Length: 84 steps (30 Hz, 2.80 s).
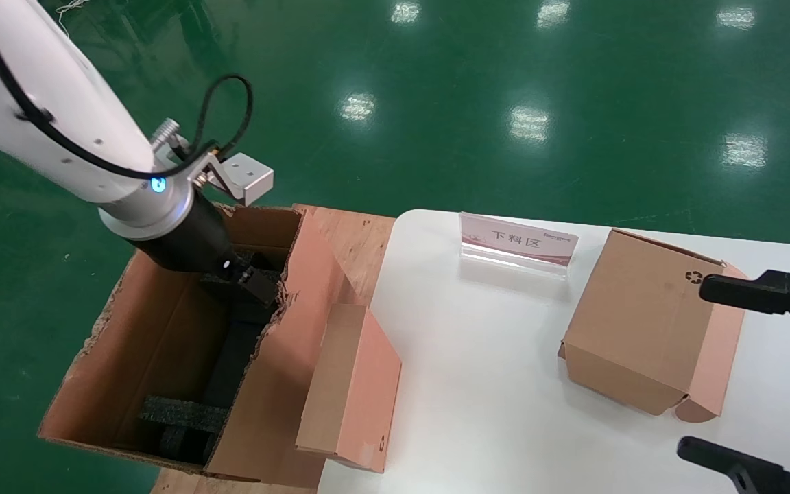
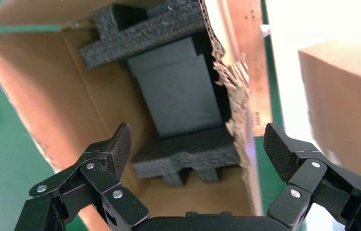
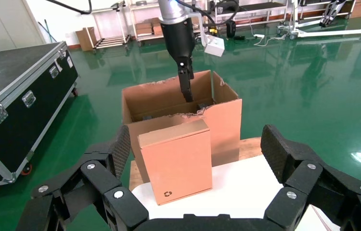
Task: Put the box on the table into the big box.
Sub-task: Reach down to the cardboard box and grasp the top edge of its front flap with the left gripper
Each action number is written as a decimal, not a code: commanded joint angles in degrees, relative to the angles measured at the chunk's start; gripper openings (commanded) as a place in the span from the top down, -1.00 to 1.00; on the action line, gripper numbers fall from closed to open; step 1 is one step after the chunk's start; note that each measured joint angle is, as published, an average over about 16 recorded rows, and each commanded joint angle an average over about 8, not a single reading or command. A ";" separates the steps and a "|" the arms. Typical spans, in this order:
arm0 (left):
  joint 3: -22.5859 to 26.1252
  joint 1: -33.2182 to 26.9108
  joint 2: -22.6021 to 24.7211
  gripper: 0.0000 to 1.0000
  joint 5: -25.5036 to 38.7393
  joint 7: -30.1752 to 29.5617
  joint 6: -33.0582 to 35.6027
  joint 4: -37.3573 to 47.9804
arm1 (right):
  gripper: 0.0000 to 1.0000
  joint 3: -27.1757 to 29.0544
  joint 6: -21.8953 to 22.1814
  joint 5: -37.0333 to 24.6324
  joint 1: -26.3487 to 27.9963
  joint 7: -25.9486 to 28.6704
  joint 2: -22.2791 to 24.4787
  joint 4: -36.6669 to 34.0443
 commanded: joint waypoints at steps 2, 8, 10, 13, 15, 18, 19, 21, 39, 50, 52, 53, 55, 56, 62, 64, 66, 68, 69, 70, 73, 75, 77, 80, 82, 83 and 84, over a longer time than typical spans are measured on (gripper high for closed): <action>-0.01 -1.41 -0.91 -1.00 -2.94 -1.01 0.07 1.01 | -1.00 0.00 0.00 0.00 0.00 0.00 0.00 0.00; -1.67 -3.21 -2.73 -1.00 -6.55 -0.99 0.04 3.12 | -1.00 0.00 0.00 0.00 0.00 0.00 0.00 0.00; -2.14 -3.53 -3.06 -1.00 -7.47 -0.88 -0.02 3.68 | -1.00 0.00 0.00 0.00 0.00 0.00 0.00 0.00; -2.80 -3.67 -3.35 -1.00 -8.88 -0.55 -0.26 4.47 | -1.00 0.00 0.00 0.00 0.00 0.00 0.00 0.00; -3.25 -3.44 -3.42 -1.00 -9.96 -0.17 -0.59 5.01 | -1.00 0.00 0.00 0.00 0.00 0.00 0.00 0.00; -3.85 -2.64 -3.32 -1.00 -11.72 0.72 -1.32 5.80 | -1.00 0.00 0.00 0.00 0.00 0.00 0.00 0.00; -4.03 -2.28 -3.25 -1.00 -12.29 1.07 -1.60 6.06 | -1.00 0.00 0.00 0.00 0.00 0.00 0.00 0.00; -4.35 -1.41 -3.04 -1.00 -13.55 1.98 -2.27 6.64 | -1.00 0.00 0.00 0.00 0.00 0.00 0.00 0.00; -3.53 2.83 0.24 -1.00 -19.65 11.36 -5.51 13.73 | -1.00 0.00 0.00 0.00 0.00 0.00 0.00 0.00; -0.68 2.52 2.59 -1.00 -21.84 16.89 -5.46 19.10 | -1.00 0.00 0.00 0.00 0.00 0.00 0.00 0.00; -0.25 2.43 3.01 -1.00 -22.24 17.76 -5.42 19.99 | -1.00 0.00 0.00 0.00 0.00 0.00 0.00 0.00; -0.06 2.39 3.21 -1.00 -22.41 18.17 -5.39 20.41 | -1.00 0.00 0.00 0.00 0.00 0.00 0.00 0.00; 0.33 2.33 3.62 -1.00 -22.75 19.01 -5.34 21.30 | -1.00 0.00 0.00 0.00 0.00 0.00 0.00 0.00; 0.52 2.30 3.84 -1.00 -22.90 19.43 -5.32 21.76 | -1.00 0.00 0.00 0.00 0.00 0.00 0.00 0.00; 1.54 2.04 5.02 -1.00 -23.58 21.58 -5.16 24.23 | -1.00 0.00 0.00 0.00 0.00 0.00 0.00 0.00; 1.91 1.90 5.38 -1.00 -23.77 22.19 -5.11 24.97 | -1.00 0.00 0.00 0.00 0.00 0.00 0.00 0.00; 2.27 1.75 5.71 -1.00 -23.93 22.73 -5.06 25.65 | -1.00 0.00 0.00 0.00 0.00 0.00 0.00 0.00; 2.65 1.59 6.03 -1.00 -24.10 23.26 -5.01 26.31 | -1.00 0.00 0.00 0.00 0.00 0.00 0.00 0.00; 2.87 1.50 6.19 -1.00 -24.19 23.54 -4.99 26.66 | -1.00 0.00 0.00 0.00 0.00 0.00 0.00 0.00; 3.09 1.40 6.36 -1.00 -24.29 23.81 -4.96 27.01 | -1.00 0.00 0.00 0.00 0.00 0.00 0.00 0.00; 3.81 1.08 6.81 -1.00 -24.61 24.62 -4.88 28.00 | -1.00 0.00 0.00 0.00 0.00 0.00 0.00 0.00; 4.37 0.81 7.12 -1.00 -24.89 25.21 -4.82 28.69 | -1.00 0.00 0.00 0.00 0.00 0.00 0.00 0.00; 4.94 0.52 7.37 -1.00 -25.20 25.80 -4.77 29.34 | -1.00 0.00 0.00 0.00 0.00 0.00 0.00 0.00; 5.76 0.08 7.63 -1.00 -25.64 26.63 -4.69 30.16 | -1.00 0.00 0.00 0.00 0.00 0.00 0.00 0.00; 6.21 -0.19 7.74 -1.00 -25.89 27.11 -4.65 30.59 | -1.00 0.00 0.00 0.00 0.00 0.00 0.00 0.00; 6.42 -0.32 7.77 -1.00 -26.00 27.32 -4.63 30.77 | -1.00 0.00 0.00 0.00 0.00 0.00 0.00 0.00; 6.61 -0.43 7.81 -1.00 -26.09 27.52 -4.62 30.93 | -1.00 0.00 0.00 0.00 0.00 0.00 0.00 0.00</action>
